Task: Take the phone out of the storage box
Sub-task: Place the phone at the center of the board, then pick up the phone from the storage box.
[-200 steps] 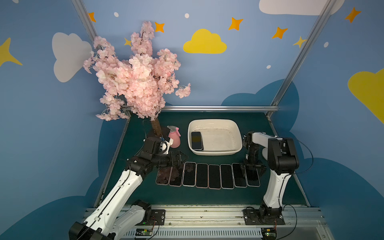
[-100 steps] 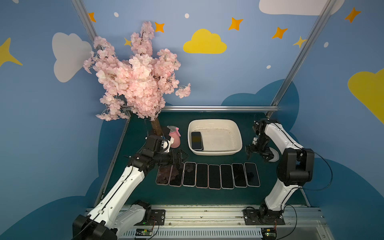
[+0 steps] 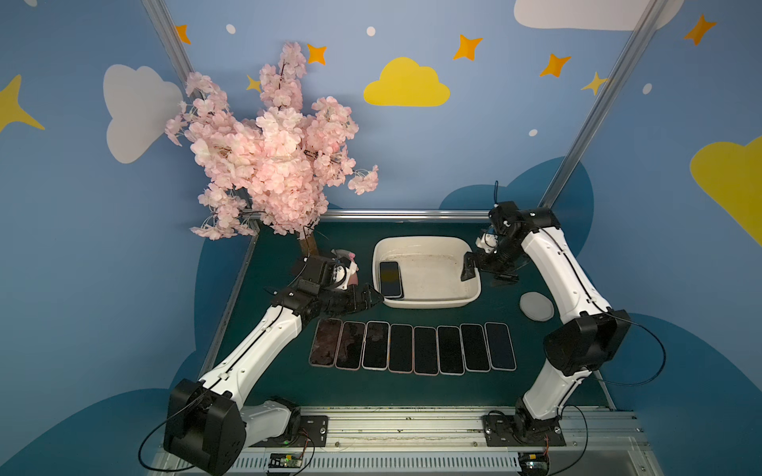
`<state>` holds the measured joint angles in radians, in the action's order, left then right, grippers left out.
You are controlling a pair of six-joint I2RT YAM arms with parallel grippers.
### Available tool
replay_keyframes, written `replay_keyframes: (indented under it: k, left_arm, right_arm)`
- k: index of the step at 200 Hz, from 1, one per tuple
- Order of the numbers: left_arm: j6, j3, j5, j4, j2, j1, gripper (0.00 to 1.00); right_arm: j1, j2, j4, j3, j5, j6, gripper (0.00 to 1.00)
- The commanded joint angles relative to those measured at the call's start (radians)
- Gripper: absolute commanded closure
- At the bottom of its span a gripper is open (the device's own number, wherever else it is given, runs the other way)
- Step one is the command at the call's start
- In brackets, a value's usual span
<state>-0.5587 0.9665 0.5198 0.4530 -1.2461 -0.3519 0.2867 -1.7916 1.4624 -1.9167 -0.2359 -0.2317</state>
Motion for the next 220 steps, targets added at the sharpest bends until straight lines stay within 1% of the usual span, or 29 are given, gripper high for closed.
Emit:
replay_keyframes:
  k: [1, 15, 47, 73, 101, 132, 147, 176, 220]
  left_arm:
    - [0.027, 0.037, -0.005, -0.006, -0.030, -0.008, 0.01]
    - [0.029, 0.044, -0.008, 0.002, -0.050, -0.008, 0.00]
    - [0.044, 0.074, -0.018, 0.053, -0.090, -0.004, 0.00]
    - [0.058, 0.089, -0.018, 0.078, -0.125, -0.001, 0.01]
    - [0.067, 0.106, -0.012, 0.101, -0.164, 0.007, 0.03]
    - [0.081, 0.125, -0.006, 0.117, -0.218, 0.019, 0.06]
    - [0.092, 0.149, 0.000, 0.129, -0.252, 0.024, 0.10]
    - [0.108, 0.190, 0.021, 0.153, -0.310, 0.027, 0.17]
    - [0.104, 0.210, 0.040, 0.148, -0.351, 0.029, 0.21]
  right_arm:
    - [0.069, -0.089, -0.179, -0.013, -0.219, -0.074, 0.02]
    - [0.105, -0.164, -0.223, -0.045, -0.276, -0.103, 0.01]
    - [0.172, -0.349, -0.263, -0.179, -0.334, -0.148, 0.01]
    - [0.226, -0.503, -0.257, -0.316, -0.334, -0.154, 0.01]
    - [0.261, -0.626, -0.281, -0.407, -0.350, -0.176, 0.01]
    - [0.277, -0.690, -0.355, -0.431, -0.371, -0.210, 0.01]
    - [0.278, -0.713, -0.362, -0.442, -0.353, -0.221, 0.01]
    - [0.282, -0.721, -0.391, -0.446, -0.344, -0.224, 0.01]
    - [0.277, -0.728, -0.433, -0.431, -0.373, -0.247, 0.01]
